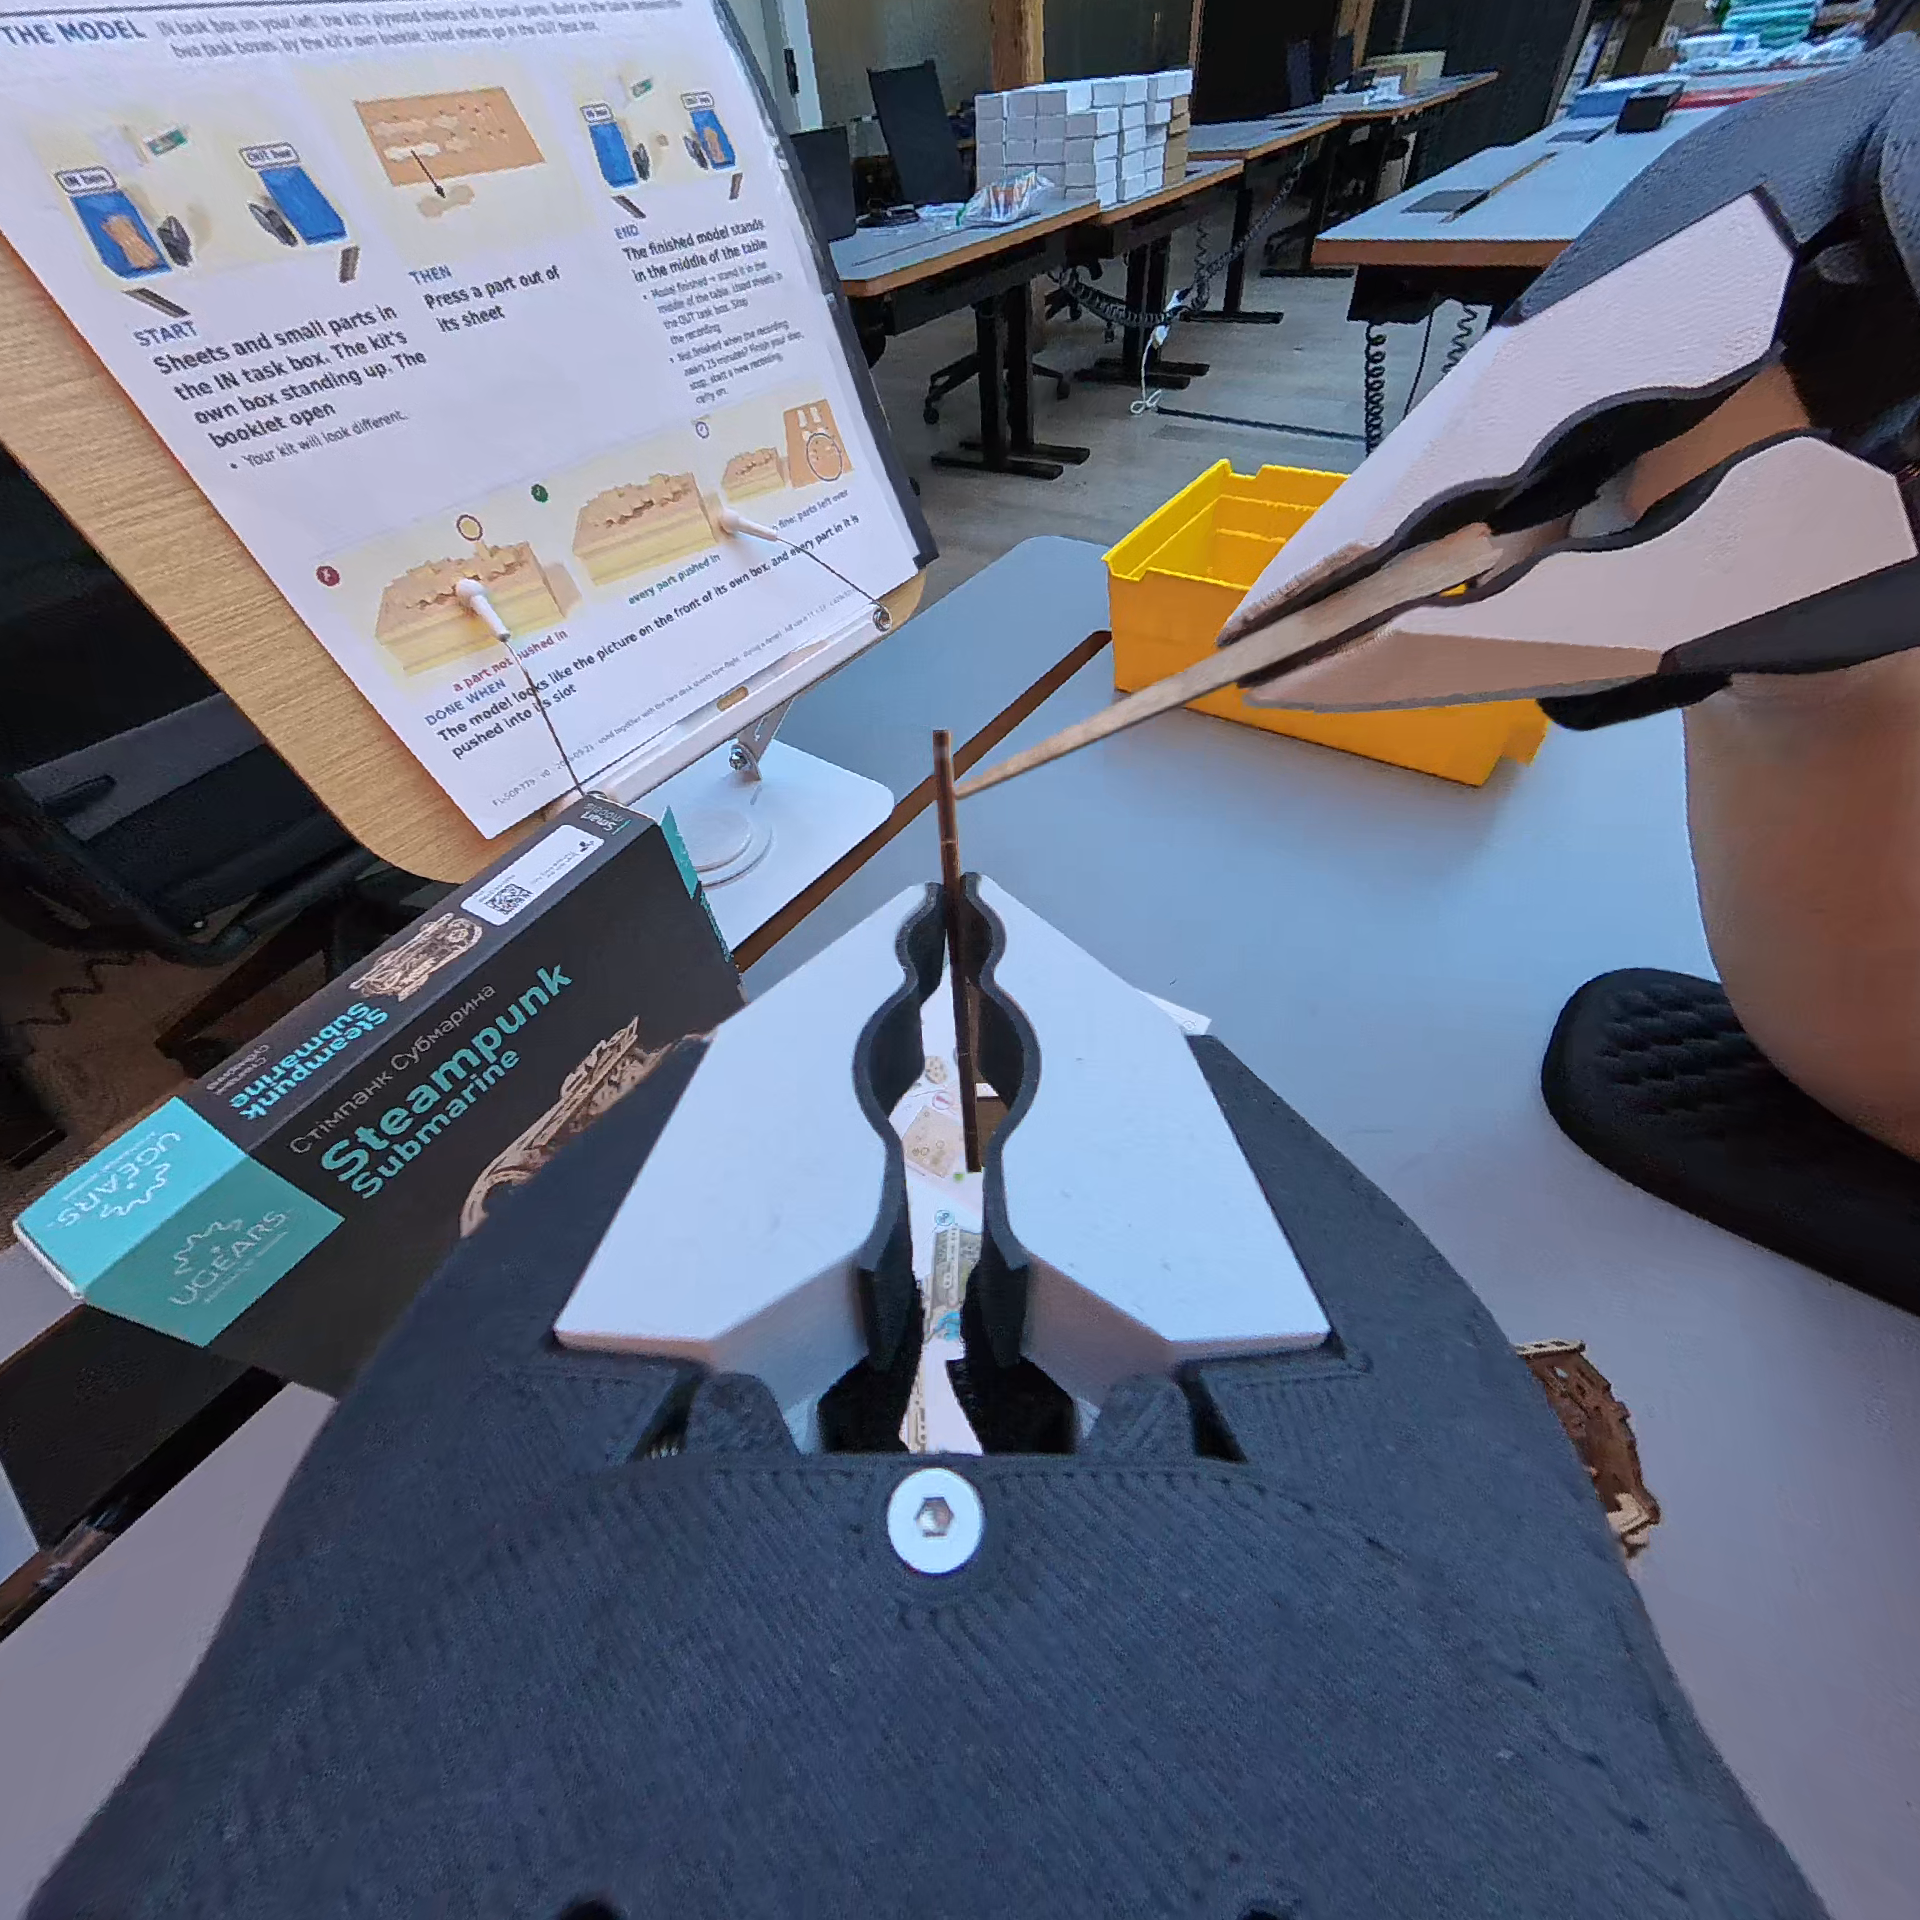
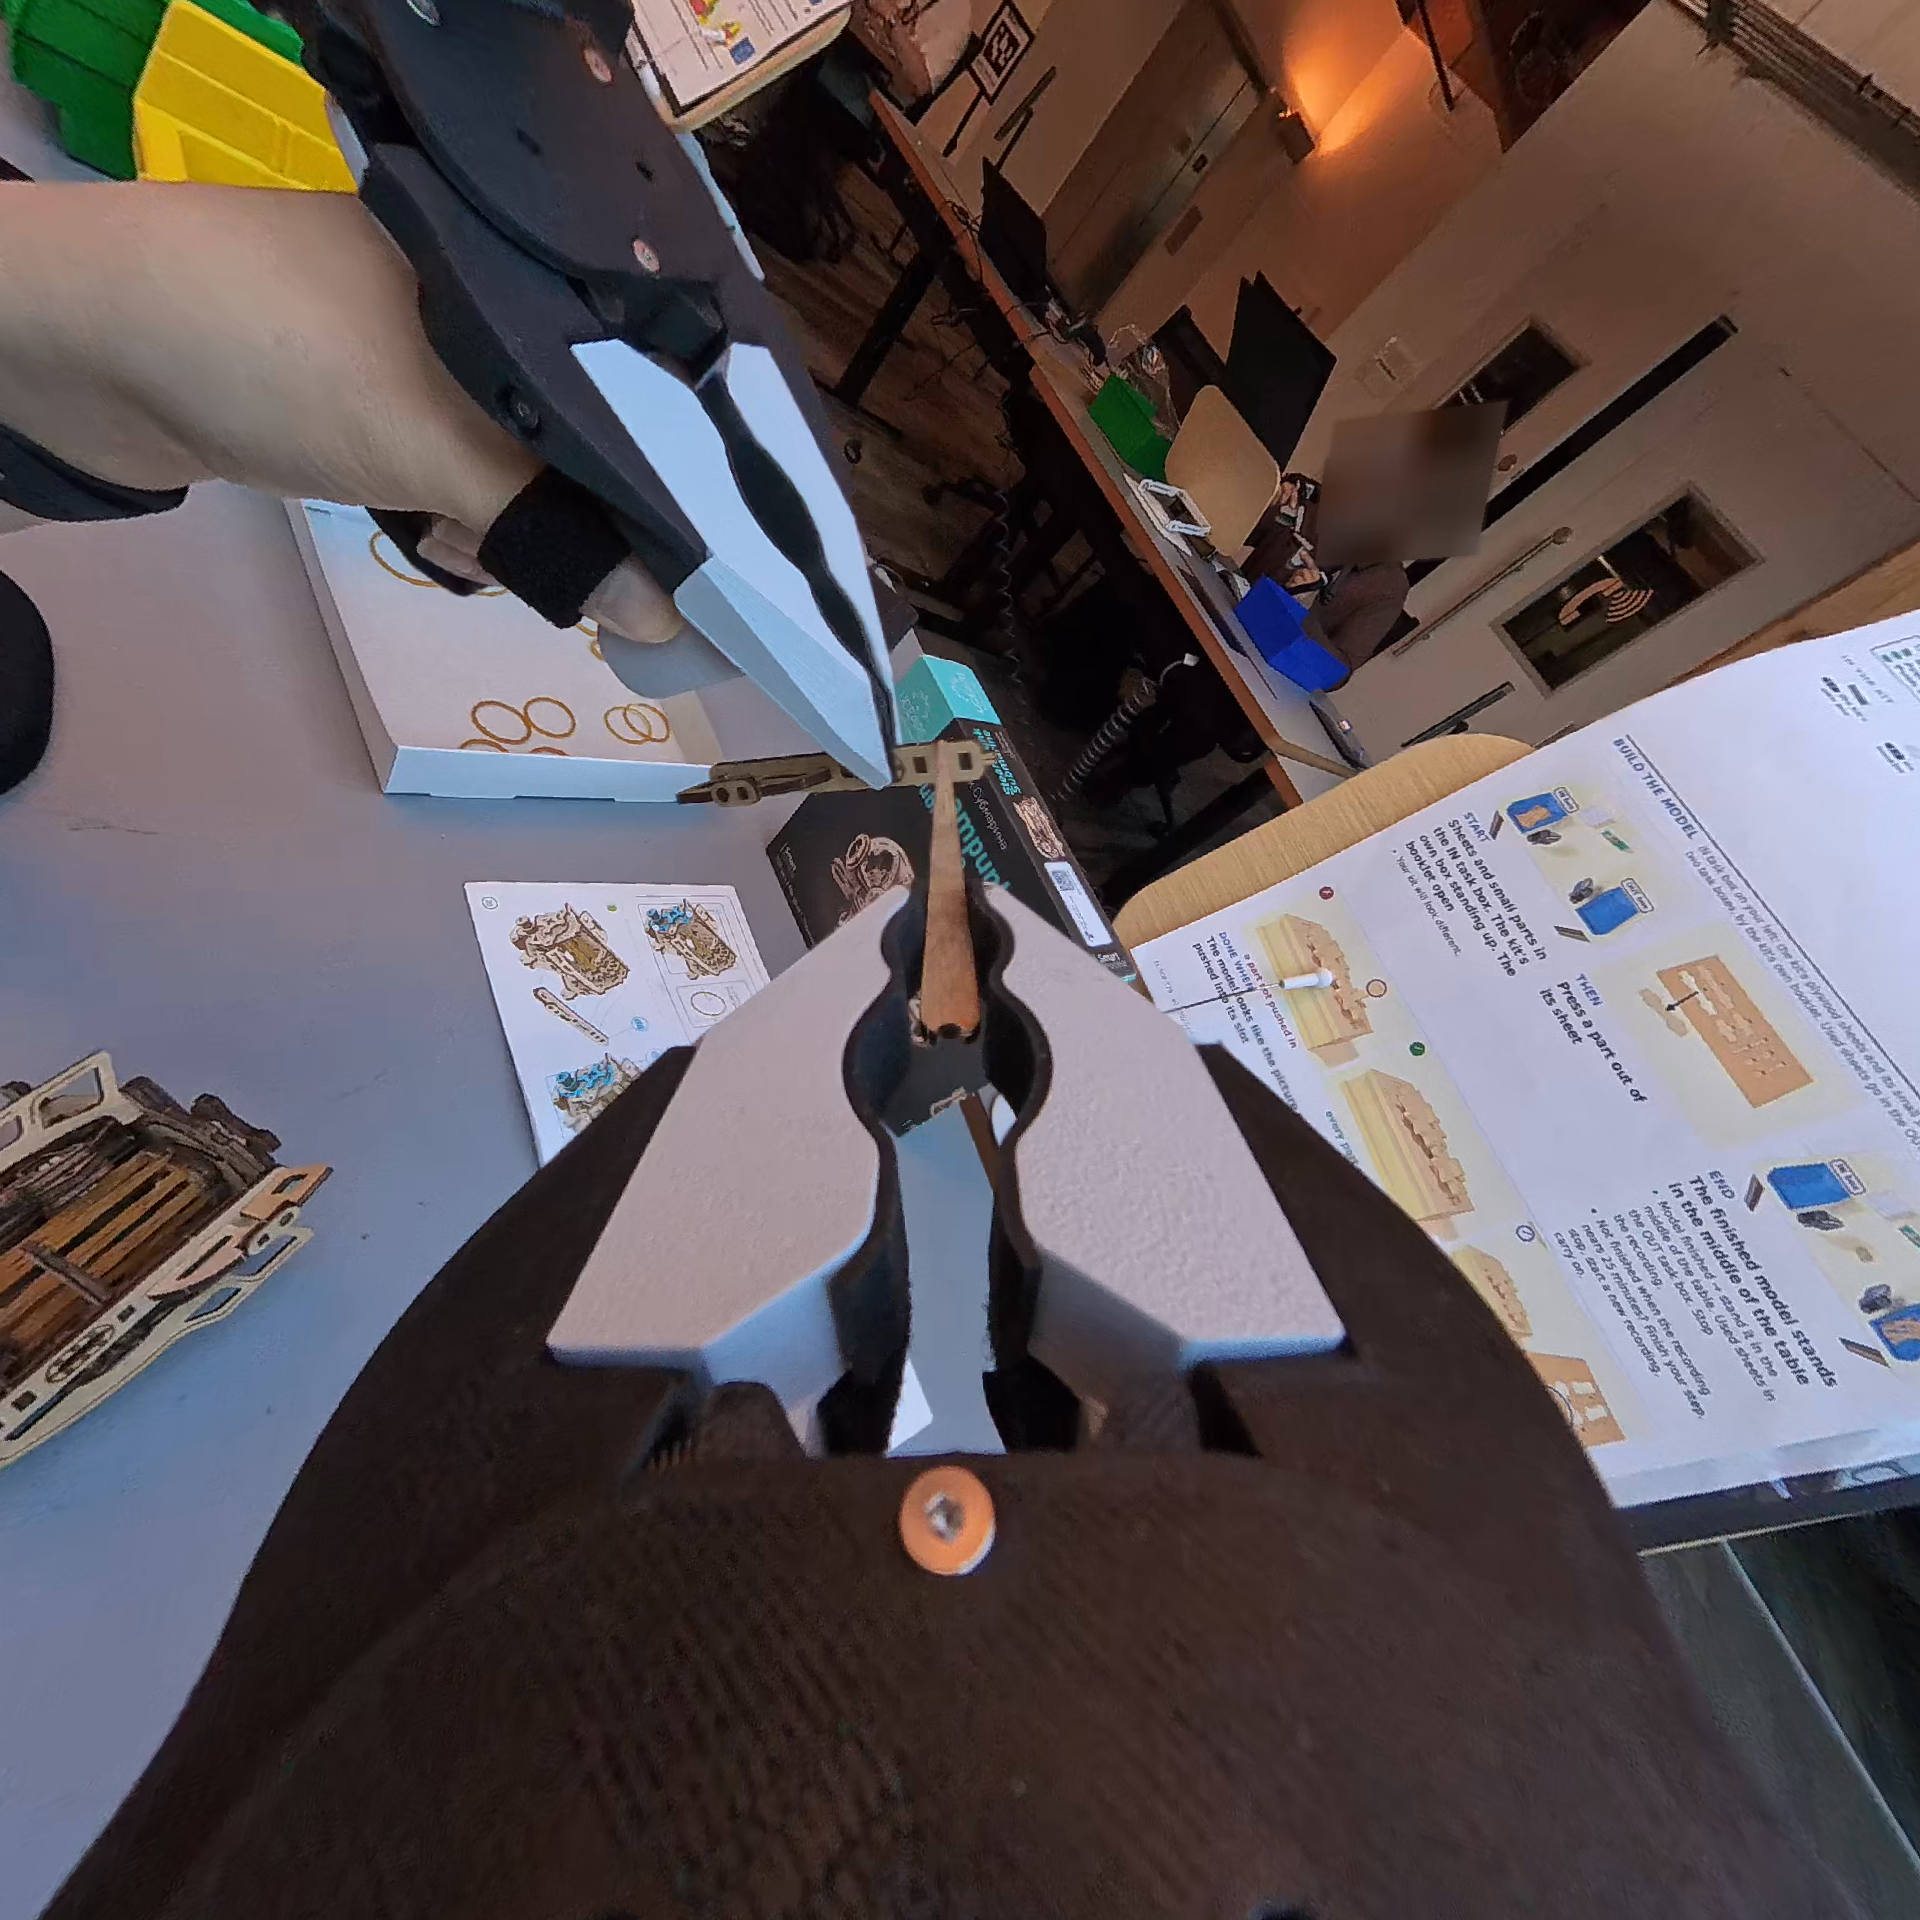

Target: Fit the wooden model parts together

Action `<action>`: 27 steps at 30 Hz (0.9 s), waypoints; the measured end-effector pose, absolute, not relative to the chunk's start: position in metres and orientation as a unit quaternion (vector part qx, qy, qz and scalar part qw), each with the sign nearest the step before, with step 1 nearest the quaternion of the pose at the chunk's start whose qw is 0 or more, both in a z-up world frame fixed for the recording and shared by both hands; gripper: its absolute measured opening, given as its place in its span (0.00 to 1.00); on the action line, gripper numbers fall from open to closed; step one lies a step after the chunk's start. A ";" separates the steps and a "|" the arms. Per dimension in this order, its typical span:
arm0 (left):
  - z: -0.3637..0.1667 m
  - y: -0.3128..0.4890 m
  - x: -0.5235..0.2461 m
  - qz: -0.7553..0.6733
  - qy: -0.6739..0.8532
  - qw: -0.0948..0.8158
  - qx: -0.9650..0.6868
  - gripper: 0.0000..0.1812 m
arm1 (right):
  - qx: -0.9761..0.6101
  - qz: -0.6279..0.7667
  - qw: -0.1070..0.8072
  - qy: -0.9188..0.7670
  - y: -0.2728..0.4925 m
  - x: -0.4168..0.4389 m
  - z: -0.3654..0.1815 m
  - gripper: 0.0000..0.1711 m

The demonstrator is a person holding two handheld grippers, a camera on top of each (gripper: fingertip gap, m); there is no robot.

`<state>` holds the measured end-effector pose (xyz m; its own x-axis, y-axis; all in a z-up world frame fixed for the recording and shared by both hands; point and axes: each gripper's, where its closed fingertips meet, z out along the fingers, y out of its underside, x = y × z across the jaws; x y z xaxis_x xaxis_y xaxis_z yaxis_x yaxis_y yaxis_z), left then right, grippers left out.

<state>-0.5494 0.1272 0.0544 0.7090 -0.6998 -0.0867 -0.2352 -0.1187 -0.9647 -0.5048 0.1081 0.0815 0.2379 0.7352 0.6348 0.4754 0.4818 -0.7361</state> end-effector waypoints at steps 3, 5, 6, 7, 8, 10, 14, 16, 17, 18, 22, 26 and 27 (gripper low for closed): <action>0.052 0.126 -0.545 -0.237 0.320 0.569 -0.720 0.00 | -0.499 0.112 0.615 -0.600 0.111 -0.500 0.086 0.03; 0.052 0.123 -0.540 -0.275 0.320 0.557 -0.715 0.00 | -0.499 0.110 0.620 -0.595 0.115 -0.497 0.087 0.03; 0.054 0.121 -0.537 -0.291 0.318 0.554 -0.712 0.00 | -0.497 0.112 0.617 -0.600 0.114 -0.497 0.086 0.03; 0.054 0.120 -0.536 -0.300 0.316 0.553 -0.710 0.00 | -0.494 0.115 0.616 -0.602 0.113 -0.497 0.085 0.03; 0.054 0.120 -0.537 -0.301 0.314 0.553 -0.710 0.00 | -0.495 0.114 0.617 -0.601 0.114 -0.496 0.086 0.03; 0.055 0.120 -0.537 -0.300 0.314 0.555 -0.710 0.00 | -0.492 0.112 0.620 -0.601 0.112 -0.495 0.089 0.03; 0.058 0.119 -0.539 -0.304 0.309 0.558 -0.708 0.00 | -0.490 0.099 0.616 -0.609 0.106 -0.492 0.090 0.03; 0.060 0.119 -0.539 -0.312 0.305 0.559 -0.705 0.00 | -0.494 0.094 0.608 -0.614 0.104 -0.492 0.087 0.03; 0.061 0.118 -0.540 -0.315 0.303 0.559 -0.704 0.00 | -0.494 0.091 0.608 -0.614 0.105 -0.493 0.087 0.03; 0.061 0.119 -0.540 -0.315 0.302 0.560 -0.705 0.00 | -0.492 0.089 0.611 -0.614 0.104 -0.494 0.087 0.03; 0.061 0.119 -0.541 -0.309 0.303 0.562 -0.705 0.00 | -0.489 0.090 0.615 -0.612 0.104 -0.496 0.088 0.03; 0.062 0.119 -0.542 -0.296 0.307 0.569 -0.703 0.00 | -0.500 0.089 0.616 -0.602 0.107 -0.495 0.089 0.03; 0.063 0.119 -0.542 -0.288 0.309 0.573 -0.703 0.00 | -0.505 0.094 0.614 -0.599 0.107 -0.496 0.089 0.03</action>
<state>-0.5416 0.1194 0.0628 0.6438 -0.7636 0.0504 -0.1043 -0.1528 -0.9827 -0.4957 0.1068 0.0886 0.2647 0.7199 0.6416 0.4896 0.4729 -0.7326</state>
